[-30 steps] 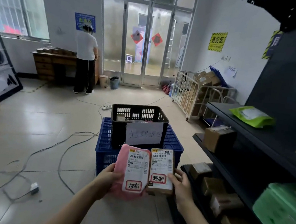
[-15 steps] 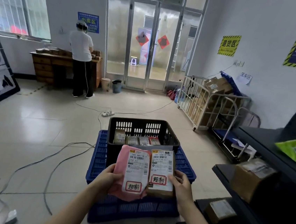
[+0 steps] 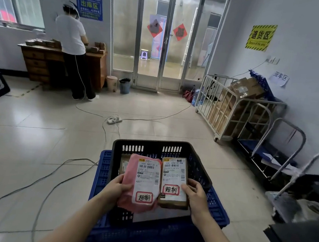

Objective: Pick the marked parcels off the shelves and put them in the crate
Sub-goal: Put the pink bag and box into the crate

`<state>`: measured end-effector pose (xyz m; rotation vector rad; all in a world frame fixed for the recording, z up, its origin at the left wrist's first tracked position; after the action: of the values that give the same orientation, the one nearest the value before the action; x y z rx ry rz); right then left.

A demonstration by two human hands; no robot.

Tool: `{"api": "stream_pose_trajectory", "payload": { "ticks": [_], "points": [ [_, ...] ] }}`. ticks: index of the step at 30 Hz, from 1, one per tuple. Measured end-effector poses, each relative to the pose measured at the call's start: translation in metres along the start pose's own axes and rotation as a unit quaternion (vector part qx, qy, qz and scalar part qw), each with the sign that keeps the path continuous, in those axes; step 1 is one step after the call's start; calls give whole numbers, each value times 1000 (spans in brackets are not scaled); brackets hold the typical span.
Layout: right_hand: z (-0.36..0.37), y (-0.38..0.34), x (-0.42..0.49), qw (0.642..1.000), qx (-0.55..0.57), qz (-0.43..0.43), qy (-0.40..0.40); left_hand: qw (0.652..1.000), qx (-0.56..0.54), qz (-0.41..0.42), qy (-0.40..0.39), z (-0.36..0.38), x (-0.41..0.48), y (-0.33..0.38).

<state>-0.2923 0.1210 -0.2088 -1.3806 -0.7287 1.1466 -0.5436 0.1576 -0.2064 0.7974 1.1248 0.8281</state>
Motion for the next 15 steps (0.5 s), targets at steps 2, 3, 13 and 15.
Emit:
{"api": "stream_pose_trajectory", "payload": {
  "ticks": [2, 3, 13, 15],
  "points": [
    [7, 1, 33, 1000, -5, 5, -3, 1000, -4, -6, 4, -2, 29, 6],
    [10, 2, 50, 1000, -6, 8, -5, 1000, -5, -11, 6, -3, 44, 10],
    [30, 38, 235, 995, -38, 82, -35, 992, 25, -77, 96, 1, 209, 23],
    [32, 54, 268, 992, -53, 106, -39, 987, 39, -103, 117, 5, 238, 19]
  ]
}}
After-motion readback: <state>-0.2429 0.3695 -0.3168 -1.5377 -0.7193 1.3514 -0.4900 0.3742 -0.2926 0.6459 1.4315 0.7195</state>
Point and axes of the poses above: each hand's wrist, its own x-axis towards the middle knuckle, its own z-axis out of the palm, y = z × x, the point moved 2 cm from there along x, towards the middle knuckle
